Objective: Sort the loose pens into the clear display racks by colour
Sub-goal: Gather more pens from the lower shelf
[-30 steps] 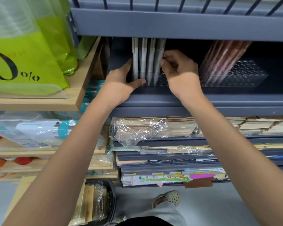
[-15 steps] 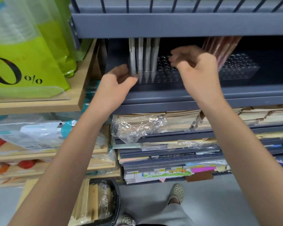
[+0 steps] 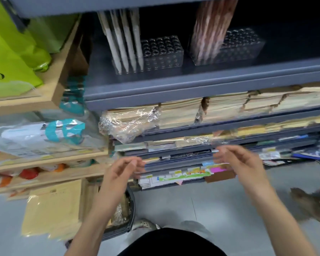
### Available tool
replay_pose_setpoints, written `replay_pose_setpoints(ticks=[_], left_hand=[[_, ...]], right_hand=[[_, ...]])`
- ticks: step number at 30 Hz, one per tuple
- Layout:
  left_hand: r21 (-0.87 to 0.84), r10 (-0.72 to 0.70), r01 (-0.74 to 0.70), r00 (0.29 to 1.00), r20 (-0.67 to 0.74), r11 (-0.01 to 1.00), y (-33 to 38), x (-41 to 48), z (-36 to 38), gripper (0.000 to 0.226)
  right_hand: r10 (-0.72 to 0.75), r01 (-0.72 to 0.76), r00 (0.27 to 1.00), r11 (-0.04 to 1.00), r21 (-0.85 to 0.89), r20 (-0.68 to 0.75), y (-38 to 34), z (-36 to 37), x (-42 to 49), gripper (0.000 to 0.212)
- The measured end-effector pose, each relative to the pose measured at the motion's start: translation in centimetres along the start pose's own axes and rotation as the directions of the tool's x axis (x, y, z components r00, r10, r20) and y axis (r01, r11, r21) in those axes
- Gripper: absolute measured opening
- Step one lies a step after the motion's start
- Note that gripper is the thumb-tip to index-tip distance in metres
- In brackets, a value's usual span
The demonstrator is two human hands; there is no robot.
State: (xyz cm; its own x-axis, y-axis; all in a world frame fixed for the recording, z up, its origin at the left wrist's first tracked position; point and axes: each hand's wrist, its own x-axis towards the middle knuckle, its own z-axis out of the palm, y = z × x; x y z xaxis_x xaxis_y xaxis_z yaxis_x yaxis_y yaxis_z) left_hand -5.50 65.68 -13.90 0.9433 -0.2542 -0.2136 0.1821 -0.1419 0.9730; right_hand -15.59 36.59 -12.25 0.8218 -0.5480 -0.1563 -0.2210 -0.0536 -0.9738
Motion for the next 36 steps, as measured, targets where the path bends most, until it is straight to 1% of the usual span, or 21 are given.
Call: replay_pose_setpoints(ticks=[1, 3, 5, 6, 8, 10, 12, 14, 16, 20, 23, 29, 32, 36], left_hand=[[0.017, -0.098, 0.099, 0.995, -0.014, 0.995, -2.7, -0.7, 0.7, 0.016], [0.062, -0.284, 0.284, 0.959, -0.017, 0.957, -7.8, -2.2, 2.1, 0.016], [0.143, -0.44, 0.436, 0.898, -0.006, 0.889, -12.3, -4.0, 3.4, 0.018], [0.179, -0.502, 0.494, 0.865, -0.005, 0.85, -14.1, -5.0, 4.1, 0.019], [0.217, -0.603, 0.591, 0.798, -0.017, 0.777, -16.8, -7.1, 5.8, 0.02], [0.25, -0.659, 0.641, 0.752, -0.012, 0.726, -18.4, -9.2, 7.8, 0.017], [0.274, -0.687, 0.662, 0.727, -0.007, 0.698, -19.2, -11.0, 9.9, 0.018], [0.243, -0.708, 0.687, 0.706, -0.001, 0.685, -19.5, -12.4, 11.8, 0.015], [0.227, -0.703, 0.688, 0.711, -0.02, 0.689, -19.5, -13.3, 13.7, 0.007], [0.303, -0.689, 0.66, 0.725, -0.015, 0.688, -18.0, -13.4, 17.9, 0.012], [0.314, -0.693, 0.656, 0.721, 0.008, 0.686, -17.0, -12.0, 21.6, 0.009], [0.418, -0.628, 0.549, 0.775, 0.069, 0.723, -15.5, -7.1, 29.9, 0.015], [0.473, -0.559, 0.44, 0.817, 0.144, 0.764, -14.2, -3.9, 34.3, 0.016], [0.499, -0.434, 0.279, 0.872, 0.226, 0.821, -10.6, 0.5, 39.7, 0.024]], right_hand=[[0.131, -0.131, 0.991, 0.991, -0.004, -0.013, 3.4, -1.3, -0.7, 0.01], [0.363, -0.365, 0.931, 0.931, -0.028, -0.038, 10.4, -4.0, -2.8, 0.013], [0.559, -0.561, 0.828, 0.826, -0.056, -0.054, 16.6, -7.0, -5.7, 0.015], [0.632, -0.635, 0.773, 0.769, -0.078, -0.055, 19.1, -8.7, -7.3, 0.017], [0.731, -0.732, 0.679, 0.67, -0.123, -0.062, 23.3, -12.3, -10.5, 0.02], [0.783, -0.783, 0.618, 0.603, -0.154, -0.077, 26.2, -16.1, -13.2, 0.022], [0.813, -0.809, 0.578, 0.56, -0.177, -0.071, 28.2, -19.6, -15.3, 0.021], [0.827, -0.826, 0.556, 0.539, -0.168, -0.082, 29.5, -22.8, -16.7, 0.019], [0.825, -0.827, 0.555, 0.533, -0.177, -0.109, 30.0, -25.6, -17.5, 0.017], [0.803, -0.816, 0.578, 0.564, -0.127, -0.146, 30.0, -29.9, -17.7, 0.015], [0.768, -0.786, 0.617, 0.614, -0.075, -0.171, 29.8, -32.2, -16.6, 0.012], [0.686, -0.703, 0.691, 0.711, 0.007, -0.229, 28.4, -36.1, -11.9, 0.012], [0.615, -0.64, 0.751, 0.767, -0.036, -0.241, 26.5, -38.5, -7.7, 0.011], [0.465, -0.515, 0.846, 0.839, -0.174, -0.261, 21.9, -42.2, -1.0, 0.012]])
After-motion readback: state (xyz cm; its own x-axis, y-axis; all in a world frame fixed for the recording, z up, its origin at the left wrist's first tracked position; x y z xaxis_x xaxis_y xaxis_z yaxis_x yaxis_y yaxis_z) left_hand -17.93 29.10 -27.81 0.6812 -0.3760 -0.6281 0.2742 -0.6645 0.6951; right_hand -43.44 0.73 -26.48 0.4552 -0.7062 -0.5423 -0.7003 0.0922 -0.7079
